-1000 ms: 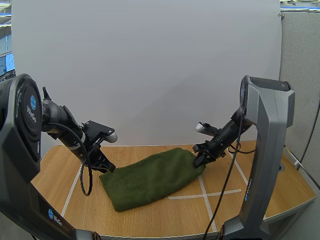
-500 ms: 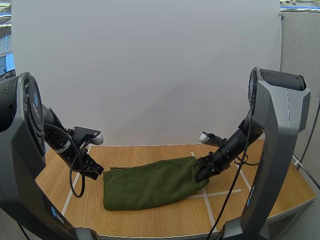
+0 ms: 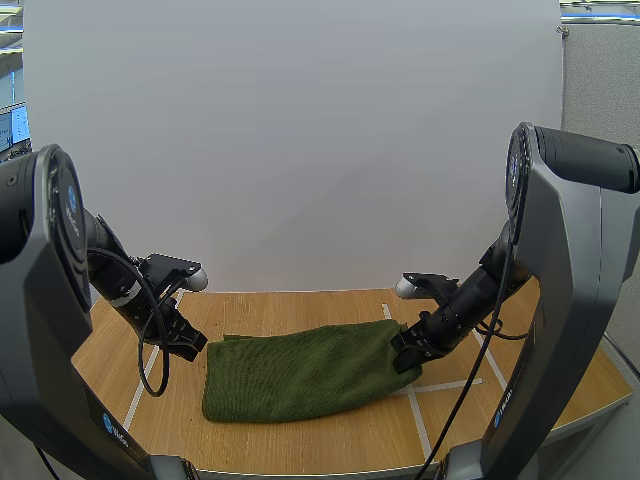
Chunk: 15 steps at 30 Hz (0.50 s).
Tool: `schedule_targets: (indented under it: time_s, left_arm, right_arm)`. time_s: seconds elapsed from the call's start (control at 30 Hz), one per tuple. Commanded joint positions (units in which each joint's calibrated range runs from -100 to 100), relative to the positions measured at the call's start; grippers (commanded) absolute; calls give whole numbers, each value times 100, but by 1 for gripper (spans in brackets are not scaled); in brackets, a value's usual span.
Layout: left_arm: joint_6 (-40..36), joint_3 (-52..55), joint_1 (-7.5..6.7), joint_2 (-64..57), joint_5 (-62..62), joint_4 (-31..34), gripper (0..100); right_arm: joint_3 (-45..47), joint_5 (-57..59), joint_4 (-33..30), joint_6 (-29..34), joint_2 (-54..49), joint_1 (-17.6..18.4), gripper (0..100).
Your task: Fold the towel
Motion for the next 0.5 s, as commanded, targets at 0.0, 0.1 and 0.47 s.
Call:
schedule_targets:
  time_s: [0.0,0.1,0.47]
  left_arm:
    - [47,-25,14,-50,114,-118,31]
    - [47,-25,14,-50,114,-127,31]
    - [359,-27,14,-50,151,-589,31]
  right_arm:
    - [28,-33,-44,-49,-104,-21,100]
    - [-33,-33,-67,-27,-104,-21,100]
    - [-897,5,311,10,-1035,10,100]
